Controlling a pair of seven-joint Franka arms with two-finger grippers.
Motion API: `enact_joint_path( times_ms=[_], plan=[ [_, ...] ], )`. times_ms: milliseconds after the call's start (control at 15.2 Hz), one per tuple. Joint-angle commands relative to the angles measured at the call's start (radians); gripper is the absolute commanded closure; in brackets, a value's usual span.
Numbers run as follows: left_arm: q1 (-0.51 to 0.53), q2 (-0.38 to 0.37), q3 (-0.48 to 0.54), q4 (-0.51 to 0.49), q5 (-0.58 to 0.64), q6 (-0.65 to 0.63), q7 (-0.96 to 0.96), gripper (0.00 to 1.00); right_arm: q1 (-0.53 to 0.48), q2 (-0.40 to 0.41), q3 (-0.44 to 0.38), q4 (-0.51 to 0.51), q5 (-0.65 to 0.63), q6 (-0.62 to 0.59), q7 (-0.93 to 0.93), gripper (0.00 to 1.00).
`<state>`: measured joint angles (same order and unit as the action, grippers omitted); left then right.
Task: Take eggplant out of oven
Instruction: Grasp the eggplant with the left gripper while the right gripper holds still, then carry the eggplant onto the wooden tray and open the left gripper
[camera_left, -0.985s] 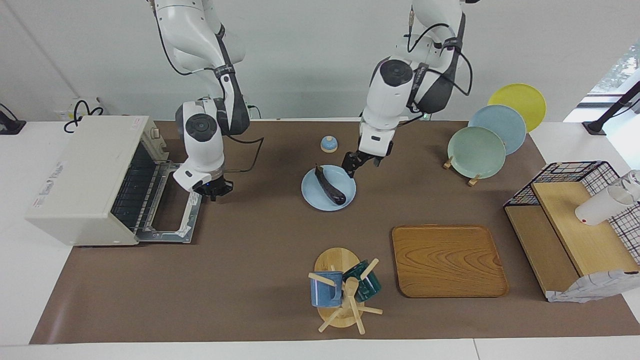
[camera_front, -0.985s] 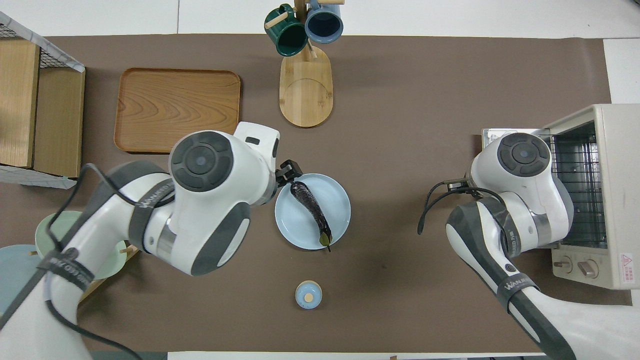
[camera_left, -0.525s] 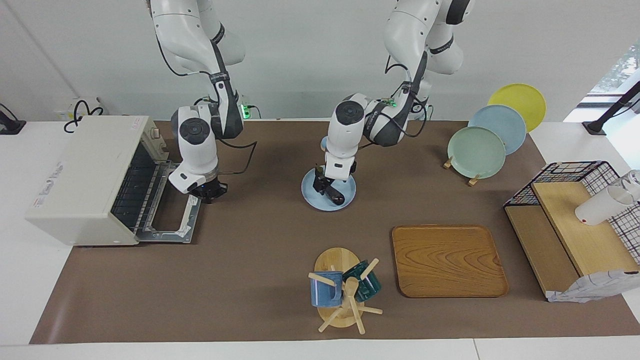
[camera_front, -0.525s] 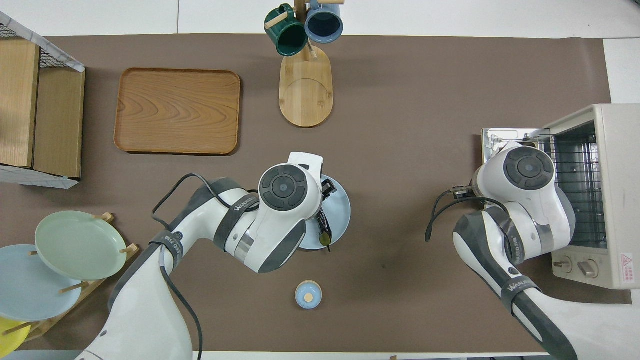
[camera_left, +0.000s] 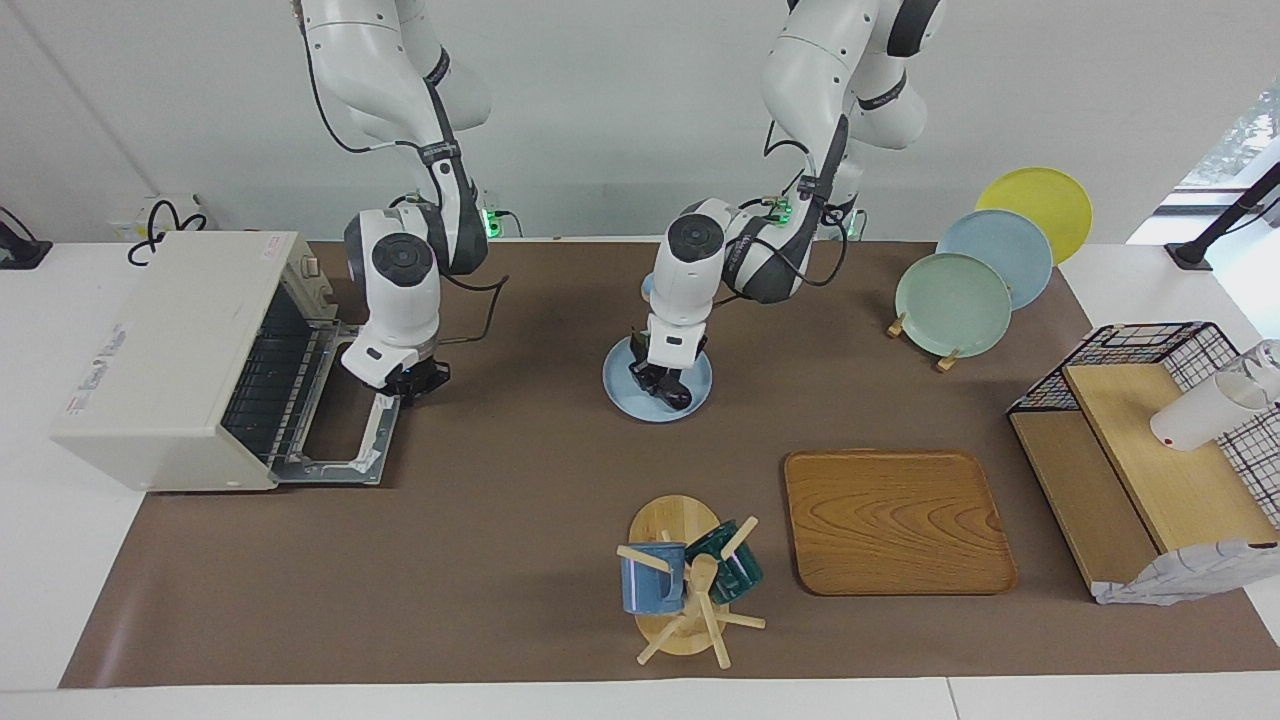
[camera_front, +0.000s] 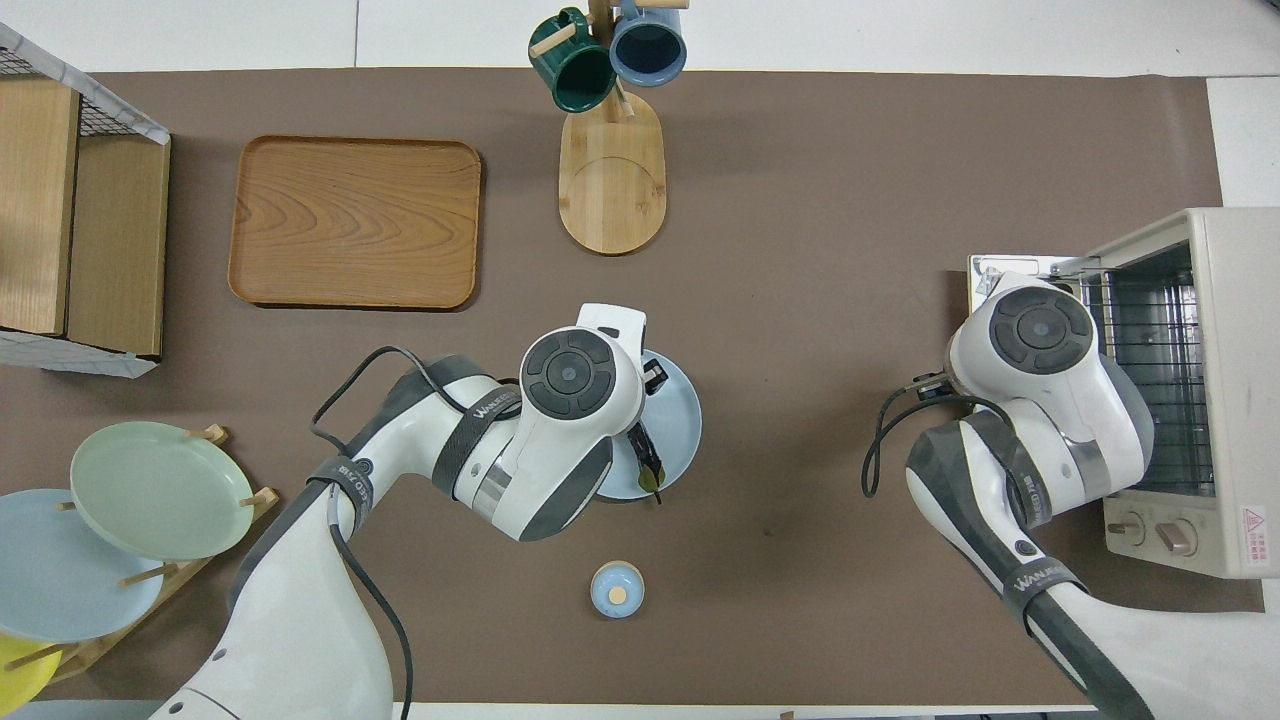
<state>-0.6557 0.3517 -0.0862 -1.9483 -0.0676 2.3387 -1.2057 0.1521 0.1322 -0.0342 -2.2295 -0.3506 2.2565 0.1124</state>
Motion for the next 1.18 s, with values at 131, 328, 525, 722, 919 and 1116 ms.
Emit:
enact_joint_path(
  times_ms=[131, 328, 525, 722, 919, 1116],
  plan=[
    [0.013, -0.046, 0.02, 0.043, 0.002, -0.083, 0.083, 1.0, -0.121, -0.074, -0.001, 0.096, -0.002, -0.135, -0.213, 1.0],
    [0.14, -0.056, 0.025, 0.158, 0.002, -0.232, 0.289, 1.0, -0.157, -0.1, -0.003, 0.136, 0.018, -0.213, -0.289, 1.0],
    [0.273, -0.019, 0.023, 0.264, 0.002, -0.301, 0.539, 1.0, -0.186, -0.129, -0.003, 0.137, 0.022, -0.239, -0.322, 1.0],
    [0.413, 0.001, 0.023, 0.279, -0.004, -0.285, 0.772, 1.0, -0.226, -0.169, -0.004, 0.148, 0.024, -0.294, -0.368, 1.0],
    [0.513, 0.064, 0.022, 0.336, -0.004, -0.283, 0.94, 1.0, -0.217, -0.181, -0.001, 0.287, 0.126, -0.469, -0.362, 1.0],
    [0.556, 0.173, 0.023, 0.422, 0.002, -0.237, 1.038, 1.0, -0.212, -0.177, 0.014, 0.405, 0.241, -0.583, -0.362, 1.0]
  ],
)
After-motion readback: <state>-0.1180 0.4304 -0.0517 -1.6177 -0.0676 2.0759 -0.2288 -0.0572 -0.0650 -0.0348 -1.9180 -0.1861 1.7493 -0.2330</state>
